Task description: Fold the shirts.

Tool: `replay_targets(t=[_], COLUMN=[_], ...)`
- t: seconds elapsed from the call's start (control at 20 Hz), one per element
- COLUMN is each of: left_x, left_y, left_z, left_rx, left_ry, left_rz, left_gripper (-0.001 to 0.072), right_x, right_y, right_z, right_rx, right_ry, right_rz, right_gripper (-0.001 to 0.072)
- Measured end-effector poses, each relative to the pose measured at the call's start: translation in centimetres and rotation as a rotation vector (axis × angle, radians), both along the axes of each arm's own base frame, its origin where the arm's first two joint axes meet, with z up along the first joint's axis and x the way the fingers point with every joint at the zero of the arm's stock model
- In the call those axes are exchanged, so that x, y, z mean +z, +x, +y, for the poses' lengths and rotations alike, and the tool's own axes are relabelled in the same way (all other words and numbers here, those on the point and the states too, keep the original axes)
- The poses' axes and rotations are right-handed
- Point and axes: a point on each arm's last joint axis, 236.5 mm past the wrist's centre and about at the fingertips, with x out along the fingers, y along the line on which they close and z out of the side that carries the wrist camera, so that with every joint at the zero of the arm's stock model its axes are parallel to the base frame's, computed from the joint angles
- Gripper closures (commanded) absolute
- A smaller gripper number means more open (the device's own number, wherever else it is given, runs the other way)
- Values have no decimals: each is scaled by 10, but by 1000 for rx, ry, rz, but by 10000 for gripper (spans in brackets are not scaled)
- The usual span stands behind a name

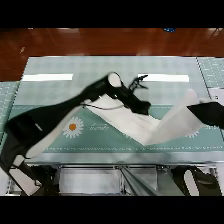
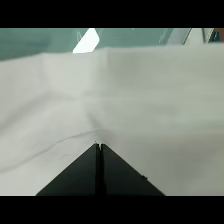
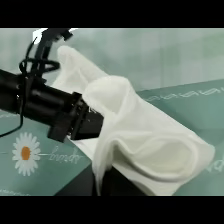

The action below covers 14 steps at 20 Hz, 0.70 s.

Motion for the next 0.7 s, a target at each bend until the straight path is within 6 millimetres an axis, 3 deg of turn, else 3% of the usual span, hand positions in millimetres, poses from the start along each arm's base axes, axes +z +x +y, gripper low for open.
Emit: replay_targets(t=[0.15, 0.35, 0.55, 0.7], left_x=[46, 86, 97, 86], left_y=[46, 76, 60, 37], left_z=[64, 185, 283, 323], left_rx=[108, 302, 488, 585], left_ry=[-10, 76, 155, 193], left_rz=[-86, -233, -300, -297], left_gripper=[680, 679, 680, 680], right_x=[2, -18, -59, -99], right_y=[25, 69, 120, 150], right_z=[26, 88, 164, 215], right_rx=[85, 214, 308, 362], right_ry=[92, 176, 184, 168], right_rz=[-10, 26, 98, 160], right_gripper=[692, 692, 692, 692])
